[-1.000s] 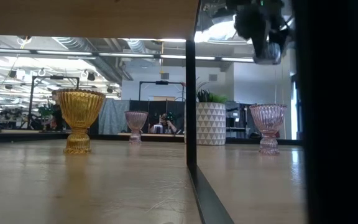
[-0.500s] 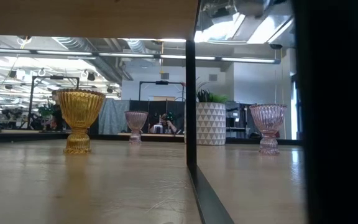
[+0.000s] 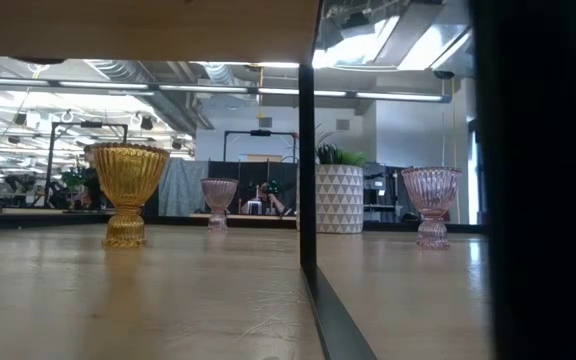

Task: Pick & Place candle stick holders
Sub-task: Put the top blue scented candle on the shelf

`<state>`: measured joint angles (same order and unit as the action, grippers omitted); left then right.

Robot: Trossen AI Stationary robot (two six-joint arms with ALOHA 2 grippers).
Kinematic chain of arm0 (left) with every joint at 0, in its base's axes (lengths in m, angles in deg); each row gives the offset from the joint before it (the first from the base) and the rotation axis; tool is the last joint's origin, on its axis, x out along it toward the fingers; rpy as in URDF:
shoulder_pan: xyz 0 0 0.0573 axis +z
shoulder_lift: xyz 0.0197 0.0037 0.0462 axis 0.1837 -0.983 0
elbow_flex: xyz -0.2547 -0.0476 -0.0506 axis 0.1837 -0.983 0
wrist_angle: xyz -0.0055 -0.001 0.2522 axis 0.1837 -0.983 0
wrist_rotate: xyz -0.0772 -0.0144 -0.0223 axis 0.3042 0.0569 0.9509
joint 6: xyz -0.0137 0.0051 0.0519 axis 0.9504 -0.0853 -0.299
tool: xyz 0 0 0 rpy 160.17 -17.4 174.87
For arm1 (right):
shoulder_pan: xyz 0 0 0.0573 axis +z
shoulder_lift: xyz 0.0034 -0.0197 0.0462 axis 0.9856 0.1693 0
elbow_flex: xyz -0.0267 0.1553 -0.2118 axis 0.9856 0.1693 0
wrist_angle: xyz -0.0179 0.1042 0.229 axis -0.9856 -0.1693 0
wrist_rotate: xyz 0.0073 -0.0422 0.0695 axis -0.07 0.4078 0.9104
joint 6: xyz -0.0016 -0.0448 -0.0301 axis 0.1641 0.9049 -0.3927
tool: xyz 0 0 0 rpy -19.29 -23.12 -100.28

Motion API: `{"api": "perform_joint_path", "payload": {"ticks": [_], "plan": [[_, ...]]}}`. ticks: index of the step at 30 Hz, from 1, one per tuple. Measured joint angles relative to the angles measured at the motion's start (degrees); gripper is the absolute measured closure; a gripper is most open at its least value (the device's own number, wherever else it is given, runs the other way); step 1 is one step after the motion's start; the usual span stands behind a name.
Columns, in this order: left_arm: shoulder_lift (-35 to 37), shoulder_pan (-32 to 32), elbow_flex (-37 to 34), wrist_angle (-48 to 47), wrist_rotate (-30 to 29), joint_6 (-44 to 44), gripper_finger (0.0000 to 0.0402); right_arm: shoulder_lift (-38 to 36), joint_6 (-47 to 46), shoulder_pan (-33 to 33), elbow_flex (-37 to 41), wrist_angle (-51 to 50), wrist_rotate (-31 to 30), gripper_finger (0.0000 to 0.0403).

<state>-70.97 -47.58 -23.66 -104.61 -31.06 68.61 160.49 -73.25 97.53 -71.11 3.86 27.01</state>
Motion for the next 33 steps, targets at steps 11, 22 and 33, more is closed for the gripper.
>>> {"api": "perform_joint_path", "payload": {"ticks": [11, 22, 33], "plan": [[-8.8, -5.4, 2.5, -1.1, -1.7, 9.6, 0.0398, 3.0, 0.0, 4.4, 0.0, 12.9, 2.7, 0.0102], [-11.9, -6.6, 17.8, -3.9, -1.7, -1.1, 0.0398, 4.4, 0.9, 4.6, 0.0, 21.6, 3.6, 0.0102], [-21.6, -17.2, 18.8, 27.9, -0.3, 16.8, 0.0389, 4.3, 4.3, 5.7, 0.0, 16.3, 0.3, 0.0102]]}}
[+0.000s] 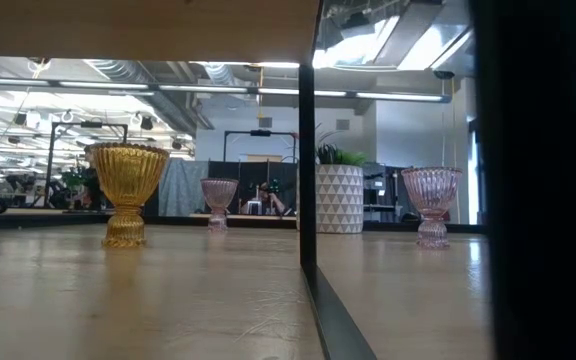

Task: Pick & Place candle stick holders
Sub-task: Put the top blue scented candle on the shelf

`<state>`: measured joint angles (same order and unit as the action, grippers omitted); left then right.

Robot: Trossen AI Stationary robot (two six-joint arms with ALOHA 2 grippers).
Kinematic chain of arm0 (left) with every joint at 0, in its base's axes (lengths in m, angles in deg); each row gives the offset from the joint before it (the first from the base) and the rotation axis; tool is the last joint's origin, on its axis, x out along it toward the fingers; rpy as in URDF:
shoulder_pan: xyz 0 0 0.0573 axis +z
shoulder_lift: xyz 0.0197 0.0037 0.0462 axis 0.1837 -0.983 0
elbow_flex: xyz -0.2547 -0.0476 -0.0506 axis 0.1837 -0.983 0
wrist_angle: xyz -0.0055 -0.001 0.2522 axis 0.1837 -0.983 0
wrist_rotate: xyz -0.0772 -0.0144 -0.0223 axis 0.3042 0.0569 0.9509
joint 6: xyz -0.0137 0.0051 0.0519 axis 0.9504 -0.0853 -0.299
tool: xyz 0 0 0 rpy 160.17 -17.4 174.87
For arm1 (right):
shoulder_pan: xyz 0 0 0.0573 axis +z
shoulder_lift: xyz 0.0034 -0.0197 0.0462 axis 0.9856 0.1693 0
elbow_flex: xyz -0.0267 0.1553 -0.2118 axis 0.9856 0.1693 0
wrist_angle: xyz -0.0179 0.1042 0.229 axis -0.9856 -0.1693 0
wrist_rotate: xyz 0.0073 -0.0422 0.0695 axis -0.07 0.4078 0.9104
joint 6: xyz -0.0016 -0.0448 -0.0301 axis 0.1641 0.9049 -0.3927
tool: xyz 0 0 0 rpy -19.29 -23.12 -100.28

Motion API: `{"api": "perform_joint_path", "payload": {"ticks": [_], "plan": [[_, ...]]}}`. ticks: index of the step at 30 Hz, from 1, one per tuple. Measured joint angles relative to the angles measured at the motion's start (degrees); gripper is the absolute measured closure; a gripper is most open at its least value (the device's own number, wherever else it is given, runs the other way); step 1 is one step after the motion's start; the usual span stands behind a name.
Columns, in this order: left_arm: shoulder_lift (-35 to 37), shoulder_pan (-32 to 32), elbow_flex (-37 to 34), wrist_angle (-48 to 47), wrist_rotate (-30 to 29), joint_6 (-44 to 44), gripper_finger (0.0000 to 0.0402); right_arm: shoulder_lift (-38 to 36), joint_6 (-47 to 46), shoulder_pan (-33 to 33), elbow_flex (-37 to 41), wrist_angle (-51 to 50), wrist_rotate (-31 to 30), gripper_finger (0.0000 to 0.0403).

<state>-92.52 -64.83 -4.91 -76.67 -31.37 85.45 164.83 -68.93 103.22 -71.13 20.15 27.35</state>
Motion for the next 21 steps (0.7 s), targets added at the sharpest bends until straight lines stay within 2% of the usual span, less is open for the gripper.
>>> {"api": "perform_joint_path", "payload": {"ticks": [2, 5, 9, 11, 15, 21], "plan": [[-3.4, 1.9, 0.0, 4.4, 1.9, 3.8, 0.0372, 0.0, 0.3, 0.5, 0.0, -2.0, -2.1, 0.0102], [-6.8, 6.5, 0.4, 5.8, 10.1, 7.9, 0.0331, 0.0, 0.2, 1.0, 0.0, -3.6, -4.1, 0.0102], [-8.4, 13.2, 0.5, 11.1, 18.8, 4.0, 0.0264, 0.0, -0.2, 1.7, 0.0, -3.8, -4.9, 0.0102], [-7.6, 15.8, 0.7, 12.8, 20.2, 1.0, 0.0231, 0.0, -1.0, 2.0, 0.0, -3.9, -4.9, 0.0102], [-5.1, 18.8, 0.7, 8.2, 21.1, -1.9, 0.0182, 0.0, -1.5, 2.8, 0.0, -4.2, -4.9, 0.0102], [-4.2, 20.4, 0.7, 3.5, 23.5, -0.9, 0.0153, 0.0, -1.6, 3.0, 0.0, -4.5, -5.8, 0.0102]]}}
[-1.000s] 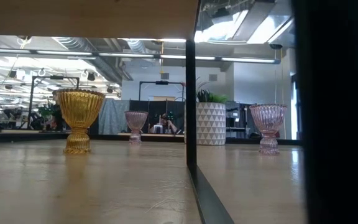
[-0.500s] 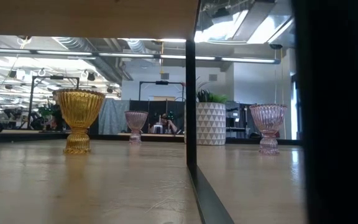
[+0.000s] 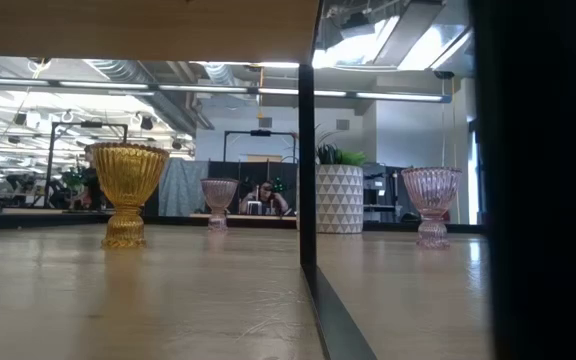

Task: Pick & Place candle stick holders
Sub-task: Put the top blue scented candle on the shelf

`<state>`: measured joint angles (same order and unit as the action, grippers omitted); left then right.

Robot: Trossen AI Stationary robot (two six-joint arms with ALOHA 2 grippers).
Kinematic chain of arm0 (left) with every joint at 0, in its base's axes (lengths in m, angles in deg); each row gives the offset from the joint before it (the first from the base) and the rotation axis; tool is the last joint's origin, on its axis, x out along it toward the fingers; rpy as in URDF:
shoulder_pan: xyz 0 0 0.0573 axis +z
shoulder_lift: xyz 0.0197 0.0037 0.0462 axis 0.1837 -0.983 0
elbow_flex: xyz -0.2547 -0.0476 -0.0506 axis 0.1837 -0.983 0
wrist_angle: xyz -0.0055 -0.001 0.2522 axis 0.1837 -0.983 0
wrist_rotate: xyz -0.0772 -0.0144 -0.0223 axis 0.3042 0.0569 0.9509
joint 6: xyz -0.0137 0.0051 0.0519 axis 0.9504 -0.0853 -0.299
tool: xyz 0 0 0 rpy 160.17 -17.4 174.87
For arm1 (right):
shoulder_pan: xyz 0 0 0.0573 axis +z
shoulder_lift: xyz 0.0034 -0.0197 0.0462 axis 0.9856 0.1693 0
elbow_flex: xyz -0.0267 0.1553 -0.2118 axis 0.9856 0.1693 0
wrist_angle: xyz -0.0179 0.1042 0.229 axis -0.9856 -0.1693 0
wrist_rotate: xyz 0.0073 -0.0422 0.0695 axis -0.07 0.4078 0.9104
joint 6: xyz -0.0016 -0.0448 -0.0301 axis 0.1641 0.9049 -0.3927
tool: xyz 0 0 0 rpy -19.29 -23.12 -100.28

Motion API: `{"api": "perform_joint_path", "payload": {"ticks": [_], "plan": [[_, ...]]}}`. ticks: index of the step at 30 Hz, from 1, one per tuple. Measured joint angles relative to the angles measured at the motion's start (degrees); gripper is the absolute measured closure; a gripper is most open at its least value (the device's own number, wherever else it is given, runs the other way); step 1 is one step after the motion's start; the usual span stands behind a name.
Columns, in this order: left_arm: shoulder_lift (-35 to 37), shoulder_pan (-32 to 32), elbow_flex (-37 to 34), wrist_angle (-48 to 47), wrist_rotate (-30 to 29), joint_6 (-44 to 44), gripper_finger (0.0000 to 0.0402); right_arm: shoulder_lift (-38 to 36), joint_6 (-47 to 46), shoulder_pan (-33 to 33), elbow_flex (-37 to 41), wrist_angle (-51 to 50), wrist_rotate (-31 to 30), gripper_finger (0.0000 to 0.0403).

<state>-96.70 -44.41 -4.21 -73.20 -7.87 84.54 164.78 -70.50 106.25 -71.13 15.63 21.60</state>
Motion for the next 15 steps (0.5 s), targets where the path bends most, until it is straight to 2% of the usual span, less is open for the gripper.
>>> {"api": "perform_joint_path", "payload": {"ticks": [6, 15], "plan": [[-0.1, 2.7, 0.0, 0.6, 0.2, -2.0, 0.0145, 0.0, -0.1, 0.0, 0.0, 0.0, -0.6, 0.0102], [-0.1, 5.5, 0.0, 0.9, 4.8, -3.1, 0.0134, 0.0, -0.3, -0.1, 0.0, -0.1, -1.7, 0.0102]]}}
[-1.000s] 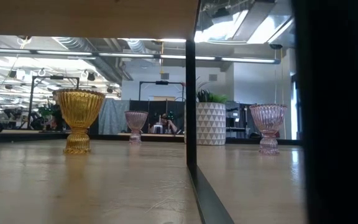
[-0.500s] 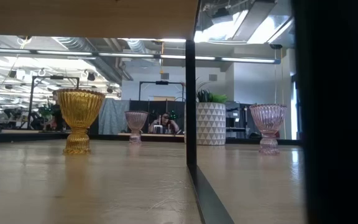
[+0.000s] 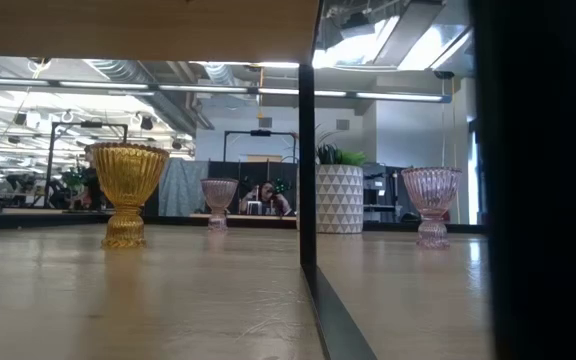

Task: Pick & Place candle stick holders
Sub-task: Put the top blue scented candle on the shelf

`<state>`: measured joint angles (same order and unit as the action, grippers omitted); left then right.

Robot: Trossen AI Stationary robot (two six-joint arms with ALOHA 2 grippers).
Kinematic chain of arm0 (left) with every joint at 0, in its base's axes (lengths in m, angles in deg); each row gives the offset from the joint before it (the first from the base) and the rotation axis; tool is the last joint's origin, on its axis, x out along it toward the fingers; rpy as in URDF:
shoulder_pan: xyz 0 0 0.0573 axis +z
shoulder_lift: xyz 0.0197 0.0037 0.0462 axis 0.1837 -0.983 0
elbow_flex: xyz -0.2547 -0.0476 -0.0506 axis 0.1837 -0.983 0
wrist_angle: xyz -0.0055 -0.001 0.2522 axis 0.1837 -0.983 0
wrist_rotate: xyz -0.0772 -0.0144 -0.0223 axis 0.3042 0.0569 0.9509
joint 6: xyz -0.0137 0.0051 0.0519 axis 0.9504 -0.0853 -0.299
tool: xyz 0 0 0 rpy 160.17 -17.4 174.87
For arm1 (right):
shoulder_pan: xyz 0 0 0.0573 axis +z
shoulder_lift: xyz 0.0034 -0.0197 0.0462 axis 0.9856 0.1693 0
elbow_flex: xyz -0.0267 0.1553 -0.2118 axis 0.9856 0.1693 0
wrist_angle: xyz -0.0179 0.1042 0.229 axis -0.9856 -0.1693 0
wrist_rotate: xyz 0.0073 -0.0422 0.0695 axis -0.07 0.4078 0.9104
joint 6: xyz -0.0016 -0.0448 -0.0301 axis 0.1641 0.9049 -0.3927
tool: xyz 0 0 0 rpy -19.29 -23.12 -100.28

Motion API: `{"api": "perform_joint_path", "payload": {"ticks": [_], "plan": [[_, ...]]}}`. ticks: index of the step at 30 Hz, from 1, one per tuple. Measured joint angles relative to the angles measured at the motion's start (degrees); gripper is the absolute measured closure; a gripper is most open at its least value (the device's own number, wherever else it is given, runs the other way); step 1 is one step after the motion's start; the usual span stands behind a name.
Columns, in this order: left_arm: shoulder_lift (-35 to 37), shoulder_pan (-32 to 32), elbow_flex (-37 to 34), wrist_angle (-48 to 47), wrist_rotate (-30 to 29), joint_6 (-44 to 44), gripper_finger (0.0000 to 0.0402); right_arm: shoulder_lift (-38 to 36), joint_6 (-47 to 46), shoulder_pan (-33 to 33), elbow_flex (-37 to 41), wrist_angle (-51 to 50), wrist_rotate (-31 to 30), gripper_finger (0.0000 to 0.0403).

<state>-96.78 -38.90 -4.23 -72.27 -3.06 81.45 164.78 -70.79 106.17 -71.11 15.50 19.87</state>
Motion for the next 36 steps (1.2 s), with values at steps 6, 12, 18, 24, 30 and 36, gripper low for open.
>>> {"api": "perform_joint_path", "payload": {"ticks": [6, 12, 18, 24, 30, 36], "plan": [[0.0, 1.5, 0.0, 0.0, 2.6, -0.9, 0.0134, 0.0, -0.3, -0.8, 0.0, 0.0, -0.6, 0.0102], [0.0, 2.9, 0.0, -0.1, 4.3, -1.9, 0.0134, 0.0, -0.3, -1.2, 0.0, 0.2, -1.5, 0.0102], [-0.6, 3.9, 0.0, 0.0, 5.8, -2.3, 0.0134, -0.1, -0.4, -1.6, 0.0, 0.4, -1.5, 0.0102], [-1.9, 4.8, -0.2, 1.4, 7.3, -2.3, 0.0135, -0.1, -0.4, -2.1, 0.0, 0.5, -1.8, 0.0102], [-2.3, 5.5, 0.0, 2.8, 7.6, -3.2, 0.0138, -0.1, -0.3, -2.1, 0.0, 0.4, -2.1, 0.0102], [-2.3, 4.8, -0.1, 2.4, 7.8, -2.3, 0.0184, -0.1, -0.3, -2.1, 0.0, 0.4, -2.2, 0.0102]]}}
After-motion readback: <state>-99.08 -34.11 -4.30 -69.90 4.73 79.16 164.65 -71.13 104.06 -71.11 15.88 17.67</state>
